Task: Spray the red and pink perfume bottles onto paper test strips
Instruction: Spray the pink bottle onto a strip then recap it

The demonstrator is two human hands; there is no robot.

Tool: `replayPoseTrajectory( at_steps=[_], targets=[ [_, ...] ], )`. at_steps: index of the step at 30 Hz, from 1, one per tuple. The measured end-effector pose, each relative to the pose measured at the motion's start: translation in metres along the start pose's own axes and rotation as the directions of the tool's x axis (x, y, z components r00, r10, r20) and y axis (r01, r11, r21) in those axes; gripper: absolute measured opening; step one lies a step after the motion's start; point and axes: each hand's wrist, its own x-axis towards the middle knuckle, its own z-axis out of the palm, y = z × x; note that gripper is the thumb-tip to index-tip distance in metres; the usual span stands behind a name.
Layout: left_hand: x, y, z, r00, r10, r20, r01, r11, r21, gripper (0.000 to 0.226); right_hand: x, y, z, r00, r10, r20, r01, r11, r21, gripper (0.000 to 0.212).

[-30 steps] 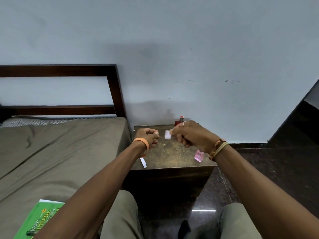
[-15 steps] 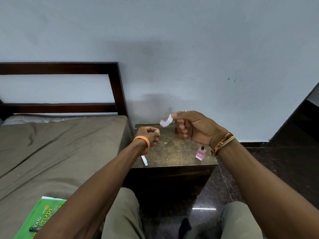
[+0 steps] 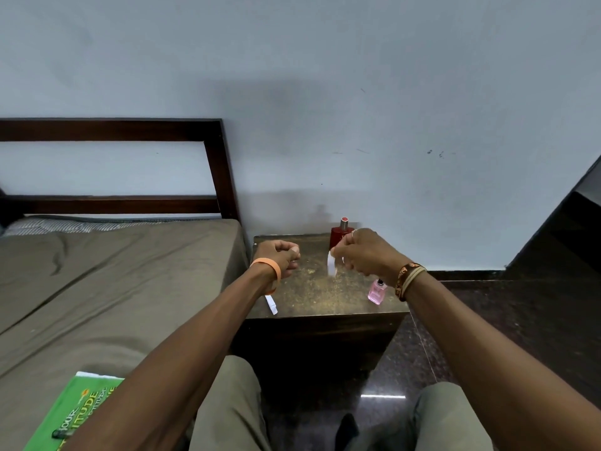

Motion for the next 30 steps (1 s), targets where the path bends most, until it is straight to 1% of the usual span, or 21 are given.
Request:
replayPoseTrajectory(
  at_steps=[2,3,6,7,8,10,11,12,13,14,15,16,17,18,19,21,22,24,28,30],
  targets=[
    [0.000,0.000,0.000,1.000,-0.001,-0.003,0.001,1.000,0.001,0.007,-0.001,0.001,0.002,0.999,0.009,0.034,-0.015,0.988,0.157,0.014],
    [0.000,-0.001,0.000,1.000,-0.003,-0.003,0.003,1.000,0.006,0.007,-0.001,0.000,0.002,0.999,0.006,0.045,-0.016,0.978,0.207,0.012],
    [0.000,-0.001,0.001,1.000,-0.005,0.006,0.005,1.000,0.018,0.008,-0.002,-0.002,0.000,0.999,-0.020,0.046,0.013,0.990,0.144,0.014],
    [0.000,-0.002,0.001,1.000,-0.005,0.009,0.005,1.000,0.020,0.008,-0.002,-0.002,0.000,0.998,-0.028,0.064,0.017,0.987,0.161,0.016],
    [0.001,-0.002,0.001,1.000,-0.005,0.010,0.004,1.000,0.018,0.008,-0.001,-0.003,-0.001,0.993,-0.035,0.112,0.007,0.970,0.244,0.018],
    [0.002,-0.001,0.001,1.000,-0.008,0.001,0.008,1.000,0.006,0.009,0.000,-0.003,-0.005,0.969,-0.063,0.239,-0.064,0.870,0.489,0.025],
    [0.002,-0.001,0.001,1.000,-0.010,-0.003,0.010,1.000,0.004,0.010,0.000,-0.003,-0.006,0.965,-0.053,0.256,-0.090,0.852,0.516,0.027],
    [0.002,-0.001,0.001,1.000,-0.010,-0.003,0.010,1.000,0.003,0.009,0.001,-0.002,-0.006,0.975,-0.020,0.220,-0.080,0.898,0.433,0.026],
    [0.002,-0.002,0.000,1.000,-0.008,0.001,0.008,1.000,0.005,0.008,0.001,-0.001,-0.004,0.989,0.012,0.150,-0.050,0.966,0.253,0.024],
    [0.003,-0.002,0.000,1.000,-0.006,0.006,0.006,1.000,0.009,0.008,0.000,0.000,-0.003,0.996,0.020,0.082,-0.029,0.993,0.116,0.022],
    [0.003,-0.003,0.000,1.000,-0.006,0.009,0.006,1.000,0.012,0.007,0.002,0.003,-0.002,0.997,0.013,0.077,-0.021,0.994,0.106,0.021],
    [0.004,-0.004,0.000,1.000,-0.008,0.010,0.008,1.000,0.012,0.007,0.003,0.004,-0.002,0.993,0.004,0.120,-0.028,0.979,0.202,0.022],
    [0.005,-0.005,0.000,1.000,-0.013,0.013,0.013,1.000,0.014,0.006,0.004,0.006,0.000,0.984,-0.003,0.177,-0.057,0.940,0.337,0.025],
    [0.005,-0.007,0.000,1.000,-0.019,0.019,0.019,1.000,0.015,0.005,0.005,0.007,0.001,0.982,0.001,0.189,-0.074,0.921,0.382,0.026],
    [0.006,-0.008,0.000,0.999,-0.024,0.030,0.024,1.000,0.012,0.003,0.007,0.009,0.002,0.987,0.013,0.158,-0.065,0.942,0.328,0.026],
    [0.006,-0.009,0.000,0.997,-0.014,0.080,0.016,1.000,-0.024,0.002,0.011,0.015,0.005,0.998,0.035,0.053,-0.040,0.994,0.099,0.021],
    [0.007,-0.009,0.000,0.993,0.003,0.117,0.004,0.999,-0.054,0.006,0.014,0.020,0.007,0.998,0.044,0.038,-0.047,0.996,0.077,0.018],
    [0.007,-0.006,0.000,0.980,0.040,0.196,-0.025,0.996,-0.081,0.012,0.019,0.025,0.011,0.996,0.066,0.053,-0.073,0.987,0.143,0.014],
    [0.009,0.000,0.002,0.931,0.049,0.362,-0.040,0.999,-0.031,0.014,0.028,0.032,0.016,0.996,0.078,0.039,-0.082,0.990,0.116,0.013],
    [0.011,0.001,0.005,0.908,0.038,0.418,-0.048,0.999,0.014,0.012,0.033,0.036,0.018,0.995,0.085,0.048,-0.090,0.989,0.113,0.013]
  ],
)
